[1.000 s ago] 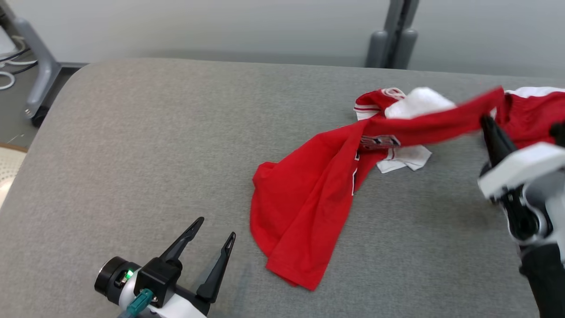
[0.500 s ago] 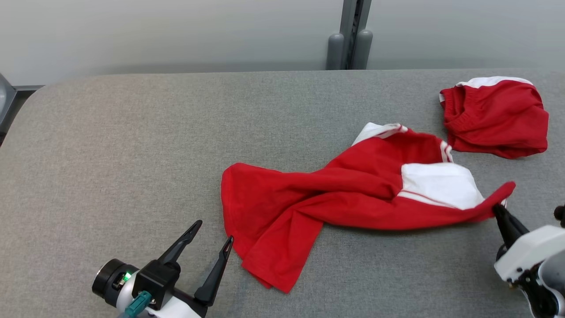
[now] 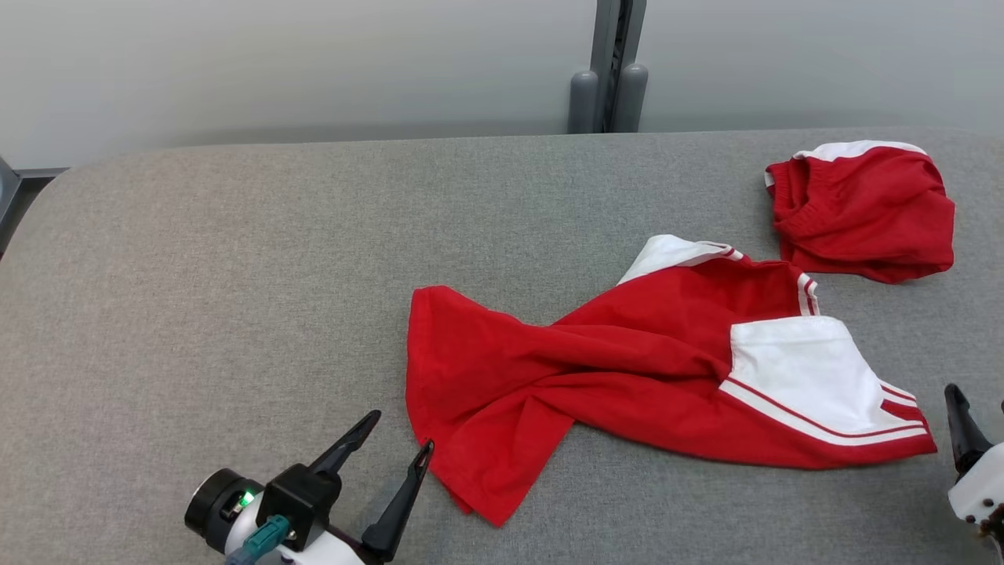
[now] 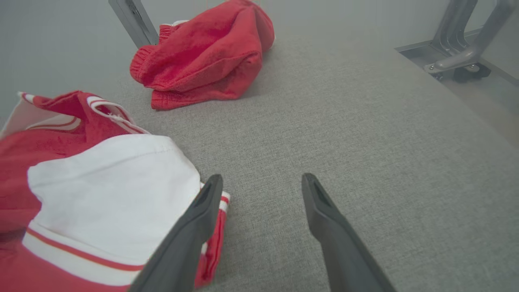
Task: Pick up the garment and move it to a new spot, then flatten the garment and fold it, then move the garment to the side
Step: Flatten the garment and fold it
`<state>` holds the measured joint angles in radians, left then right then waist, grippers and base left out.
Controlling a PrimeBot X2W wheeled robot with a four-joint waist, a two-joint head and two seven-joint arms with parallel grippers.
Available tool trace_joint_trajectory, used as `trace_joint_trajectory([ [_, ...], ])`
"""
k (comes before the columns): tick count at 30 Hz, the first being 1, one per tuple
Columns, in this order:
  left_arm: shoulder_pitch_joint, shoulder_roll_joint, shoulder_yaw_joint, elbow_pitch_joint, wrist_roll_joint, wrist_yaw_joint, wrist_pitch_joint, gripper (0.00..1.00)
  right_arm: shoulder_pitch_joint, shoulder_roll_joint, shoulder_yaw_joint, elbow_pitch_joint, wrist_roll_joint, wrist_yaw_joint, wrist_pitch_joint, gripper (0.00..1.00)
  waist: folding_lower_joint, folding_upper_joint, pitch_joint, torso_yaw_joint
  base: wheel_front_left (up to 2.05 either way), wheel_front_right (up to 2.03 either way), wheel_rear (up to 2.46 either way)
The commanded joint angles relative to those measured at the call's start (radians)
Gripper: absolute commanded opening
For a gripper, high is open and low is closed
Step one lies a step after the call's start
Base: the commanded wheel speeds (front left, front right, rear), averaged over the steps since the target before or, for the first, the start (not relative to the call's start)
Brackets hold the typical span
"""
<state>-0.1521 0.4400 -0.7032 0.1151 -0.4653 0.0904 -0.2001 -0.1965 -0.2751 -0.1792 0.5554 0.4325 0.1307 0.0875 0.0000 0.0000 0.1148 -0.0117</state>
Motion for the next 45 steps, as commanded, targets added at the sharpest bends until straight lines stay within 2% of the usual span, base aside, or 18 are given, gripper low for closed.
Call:
trace_joint_trajectory([
  [1, -0.014, 0.002, -0.003, -0.004, -0.013, -0.010, 0.015, 1.00, -0.013, 0.010, -0.013, -0.022, -0.011, 0.000, -0.024, 1.00, 0.0000, 0.0000, -0.003, -0.004, 0.00, 0.00, 0.00],
  [8, -0.032, -0.020, -0.003, 0.004, -0.054, -0.013, 0.071, 1.00, -0.020, 0.096, -0.042, -0.108, -0.032, 0.000, -0.086, 1.00, 0.0000, 0.0000, -0.006, -0.020, 0.00, 0.00, 0.00],
  [14, -0.051, -0.027, 0.012, 0.032, -0.089, -0.008, 0.117, 1.00, -0.014, 0.121, -0.038, -0.156, -0.049, 0.000, -0.076, 1.00, 0.0000, 0.0000, -0.002, -0.029, 0.00, 0.00, 0.00],
  [20, -0.105, -0.049, 0.050, 0.129, -0.201, -0.032, 0.235, 1.00, -0.010, 0.134, -0.048, -0.204, -0.063, 0.000, -0.049, 1.00, 0.0000, 0.0000, 0.002, -0.043, 0.00, 0.00, 0.00],
  [25, -0.184, -0.068, 0.056, 0.206, -0.288, -0.084, 0.364, 1.00, -0.020, 0.148, -0.038, -0.226, -0.064, 0.000, -0.051, 1.00, 0.0000, 0.0000, 0.010, -0.061, 0.00, 0.00, 0.00],
  [28, -0.237, -0.070, 0.065, 0.255, -0.294, -0.088, 0.394, 1.00, -0.022, 0.153, -0.039, -0.235, -0.061, 0.000, -0.053, 1.00, 0.0000, 0.0000, 0.019, -0.071, 0.00, 0.00, 0.00],
  [35, -0.318, -0.107, 0.071, 0.358, -0.401, -0.174, 0.498, 1.00, -0.031, 0.159, -0.044, -0.235, -0.047, 0.000, -0.045, 1.00, 0.0000, 0.0000, 0.039, -0.084, 0.00, 0.00, 0.00],
  [39, -0.353, -0.125, 0.055, 0.412, -0.430, -0.202, 0.519, 1.00, -0.040, 0.161, -0.033, -0.233, -0.045, 0.000, -0.046, 1.00, 0.0000, 0.0000, 0.048, -0.091, 0.00, 0.00, 0.00],
  [40, -0.359, -0.131, 0.048, 0.422, -0.435, -0.207, 0.523, 0.83, -0.041, 0.161, -0.031, -0.233, -0.044, 0.000, -0.046, 1.00, 0.0000, 0.0000, 0.049, -0.092, 0.00, 0.00, 0.00],
  [41, -0.368, -0.134, 0.042, 0.431, -0.439, -0.211, 0.524, 0.36, -0.042, 0.161, -0.030, -0.231, -0.044, 0.000, -0.047, 1.00, 0.0000, 0.0000, 0.050, -0.093, 0.00, 0.00, 0.00],
  [42, -0.378, -0.137, 0.038, 0.436, -0.442, -0.213, 0.521, 0.00, -0.041, 0.161, -0.029, -0.230, -0.044, 0.000, -0.047, 1.00, 0.0000, 0.0000, 0.051, -0.094, 0.00, 0.00, 0.00],
  [45, -0.394, -0.141, 0.026, 0.451, -0.436, -0.218, 0.497, 0.00, -0.042, 0.158, -0.028, -0.226, -0.044, 0.000, -0.050, 1.00, 0.0000, 0.0000, 0.051, -0.096, 0.00, 0.00, 0.00],
])
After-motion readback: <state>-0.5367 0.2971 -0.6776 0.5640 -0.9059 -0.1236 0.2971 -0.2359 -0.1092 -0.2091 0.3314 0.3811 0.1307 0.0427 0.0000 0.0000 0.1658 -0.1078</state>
